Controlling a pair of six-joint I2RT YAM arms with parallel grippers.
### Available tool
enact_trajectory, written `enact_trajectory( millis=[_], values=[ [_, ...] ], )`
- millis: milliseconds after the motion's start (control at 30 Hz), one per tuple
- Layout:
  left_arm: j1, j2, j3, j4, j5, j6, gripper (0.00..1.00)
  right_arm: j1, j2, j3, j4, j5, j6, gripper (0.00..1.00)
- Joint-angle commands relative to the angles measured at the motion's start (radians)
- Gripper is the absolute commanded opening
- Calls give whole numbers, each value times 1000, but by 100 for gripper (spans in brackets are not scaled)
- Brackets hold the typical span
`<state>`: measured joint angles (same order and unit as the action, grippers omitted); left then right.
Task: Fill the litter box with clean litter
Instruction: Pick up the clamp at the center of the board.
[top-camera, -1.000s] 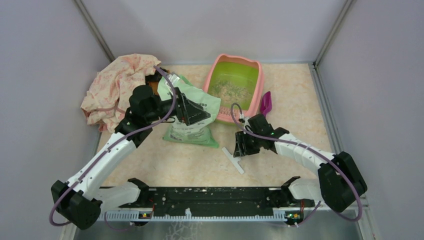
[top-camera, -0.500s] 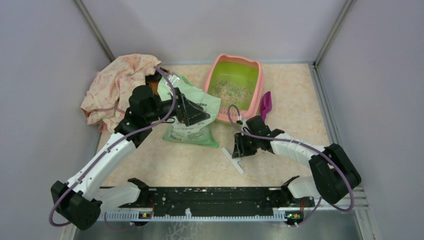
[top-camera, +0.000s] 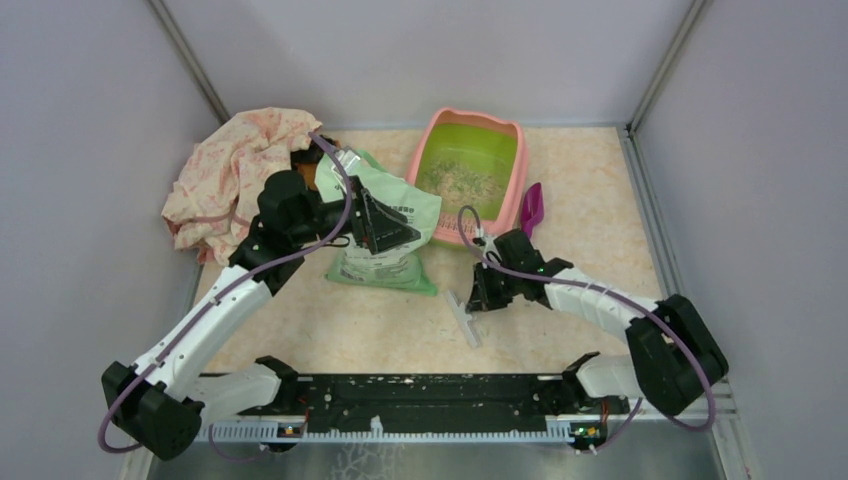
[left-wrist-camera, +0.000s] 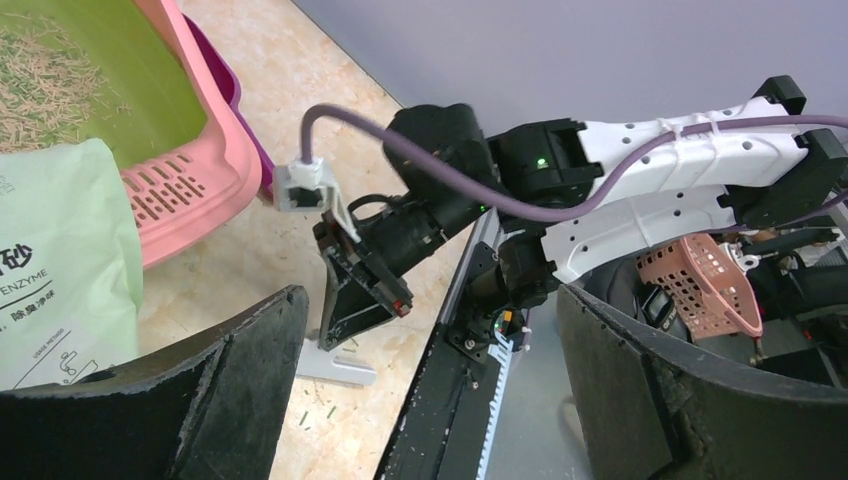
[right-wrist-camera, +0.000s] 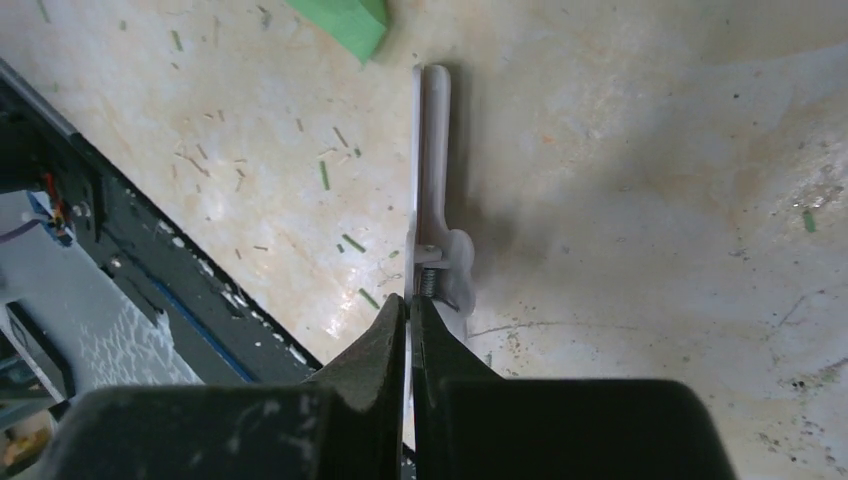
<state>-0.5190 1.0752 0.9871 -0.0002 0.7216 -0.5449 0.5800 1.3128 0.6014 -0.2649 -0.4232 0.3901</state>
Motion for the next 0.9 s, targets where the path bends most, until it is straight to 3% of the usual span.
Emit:
enact_trajectory(
  millis=[0,300,500,867],
  values=[
    [5,-14,-6,37,40,5,99,9,-170,101,-46,-7,10,0],
    [8,-22,-45,143,87,-38,99,4,-387,402,-167,30,51,0],
    [8,-42,-102,310,125,-118,99,4,-416,482,-63,40,106,0],
    [8,-11,-205,642,132,-307,99,4,-360,464,168,-125,228,0]
  ],
)
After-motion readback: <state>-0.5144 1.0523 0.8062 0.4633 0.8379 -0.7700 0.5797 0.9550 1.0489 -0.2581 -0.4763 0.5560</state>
